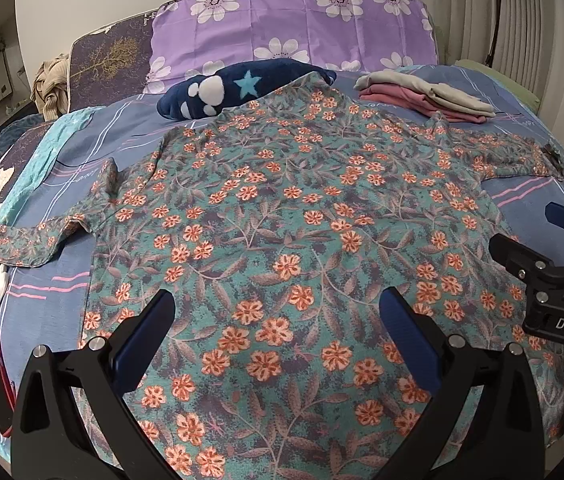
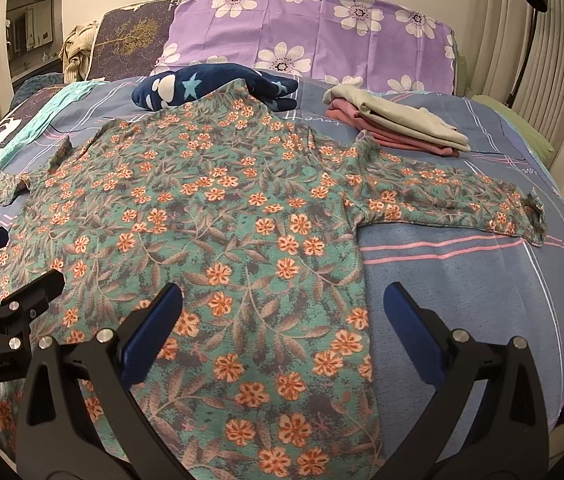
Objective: Fold small clothes
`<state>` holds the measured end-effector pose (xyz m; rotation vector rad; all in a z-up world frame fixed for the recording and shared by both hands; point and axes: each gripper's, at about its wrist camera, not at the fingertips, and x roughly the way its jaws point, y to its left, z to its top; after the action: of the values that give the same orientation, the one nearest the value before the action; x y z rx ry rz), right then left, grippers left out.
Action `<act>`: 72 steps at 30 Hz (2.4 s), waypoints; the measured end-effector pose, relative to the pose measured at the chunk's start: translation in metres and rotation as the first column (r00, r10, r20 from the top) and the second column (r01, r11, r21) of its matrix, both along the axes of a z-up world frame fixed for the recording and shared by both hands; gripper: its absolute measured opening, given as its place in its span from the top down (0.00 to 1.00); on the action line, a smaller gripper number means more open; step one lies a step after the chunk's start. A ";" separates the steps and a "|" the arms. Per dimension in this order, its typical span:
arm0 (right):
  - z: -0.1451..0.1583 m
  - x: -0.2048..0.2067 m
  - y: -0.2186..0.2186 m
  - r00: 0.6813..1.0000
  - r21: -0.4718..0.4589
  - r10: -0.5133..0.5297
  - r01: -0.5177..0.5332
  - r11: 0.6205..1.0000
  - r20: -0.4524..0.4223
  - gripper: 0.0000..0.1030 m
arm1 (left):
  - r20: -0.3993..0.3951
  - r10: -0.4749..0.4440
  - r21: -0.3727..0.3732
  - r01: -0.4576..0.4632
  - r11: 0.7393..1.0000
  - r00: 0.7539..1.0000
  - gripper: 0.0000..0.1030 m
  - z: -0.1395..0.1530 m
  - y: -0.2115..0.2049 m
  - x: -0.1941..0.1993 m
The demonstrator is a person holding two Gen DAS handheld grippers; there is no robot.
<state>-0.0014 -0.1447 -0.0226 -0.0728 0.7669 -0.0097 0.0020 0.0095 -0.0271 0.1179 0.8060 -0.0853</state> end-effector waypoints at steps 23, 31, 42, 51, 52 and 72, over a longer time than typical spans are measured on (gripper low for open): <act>-0.005 0.000 0.003 1.000 -0.003 0.004 -0.004 1.000 -0.017 0.02 | -0.009 -0.020 0.024 0.020 1.000 1.000 0.01 -0.003 -0.005 -0.002; -0.008 0.003 0.005 1.000 -0.008 0.007 -0.008 1.000 -0.030 0.02 | -0.003 -0.022 0.038 0.022 0.999 1.000 0.01 -0.004 -0.004 -0.002; -0.014 0.007 0.008 0.998 -0.010 0.006 -0.007 1.000 -0.054 0.02 | -0.009 -0.020 0.040 0.021 0.999 1.000 0.01 -0.007 -0.001 -0.001; -0.015 0.010 0.015 0.998 -0.015 0.019 -0.020 1.000 -0.065 0.02 | -0.004 -0.008 0.040 0.008 0.999 1.000 0.01 -0.009 0.008 -0.002; -0.015 0.010 0.015 0.998 -0.014 0.020 -0.021 1.000 -0.067 0.02 | -0.004 -0.009 0.036 0.009 0.999 1.000 0.01 -0.008 0.009 -0.002; -0.018 0.026 0.009 0.997 -0.020 -0.013 0.012 1.000 -0.080 0.02 | 0.001 0.275 -0.265 -0.265 0.927 0.961 0.01 0.013 0.171 0.034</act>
<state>0.0248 -0.1358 -0.0409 -0.0869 0.8473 -0.0261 0.0357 0.1805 -0.0141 -0.2433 0.7589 0.0710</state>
